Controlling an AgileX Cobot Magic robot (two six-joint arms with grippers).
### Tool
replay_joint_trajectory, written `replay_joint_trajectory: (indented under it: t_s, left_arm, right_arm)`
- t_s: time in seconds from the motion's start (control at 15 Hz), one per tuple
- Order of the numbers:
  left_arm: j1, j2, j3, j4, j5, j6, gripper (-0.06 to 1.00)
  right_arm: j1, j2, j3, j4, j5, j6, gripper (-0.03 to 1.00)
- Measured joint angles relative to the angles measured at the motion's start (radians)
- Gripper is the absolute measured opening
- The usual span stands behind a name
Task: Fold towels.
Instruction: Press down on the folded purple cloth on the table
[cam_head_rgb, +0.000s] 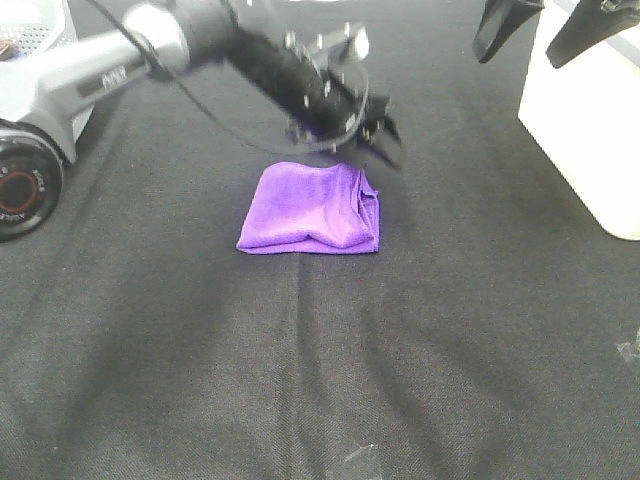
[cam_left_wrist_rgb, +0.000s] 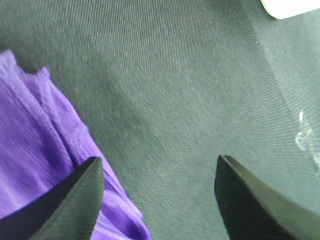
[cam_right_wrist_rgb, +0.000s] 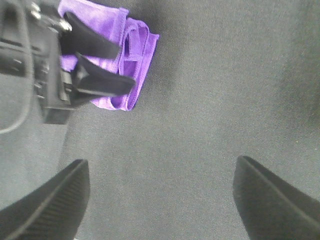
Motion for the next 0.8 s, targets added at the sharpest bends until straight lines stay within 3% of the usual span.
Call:
replay_joint_trajectory:
  t_s: [0.13,0.33,0.4,0.47,0.67,0.8]
  left_arm:
    - [0.004,-0.017,-0.097,0.17,0.05,-0.051,0.61]
    - [0.013,-0.019,-0.189,0.474,0.15,-0.227,0.64]
    - [0.025,-0.019,-0.2,0.514,0.151,-0.278,0.64]
    - [0.038,-0.019,-0.203,0.506,0.154,-0.305,0.64]
    - [0.058,0.029,-0.206,0.286,0.156,-0.241,0.64]
    - [0.051,0.059,-0.206,0.221,0.164,-0.214,0.64]
  right_arm:
    - [0.0,-0.023,0.0,-0.001,0.0,0.0,0.76]
    - [0.0,-0.063,0.0,-0.002,0.001,-0.007,0.76]
    - [0.0,-0.071,0.0,-0.003,0.001,-0.007,0.76]
    - [0.0,-0.074,0.0,-0.004,0.001,-0.008,0.76]
    - [0.0,-0.074,0.0,-0.001,0.001,-0.016,0.76]
    - [0.0,-0.074,0.0,0.008,0.001,-0.075,0.76]
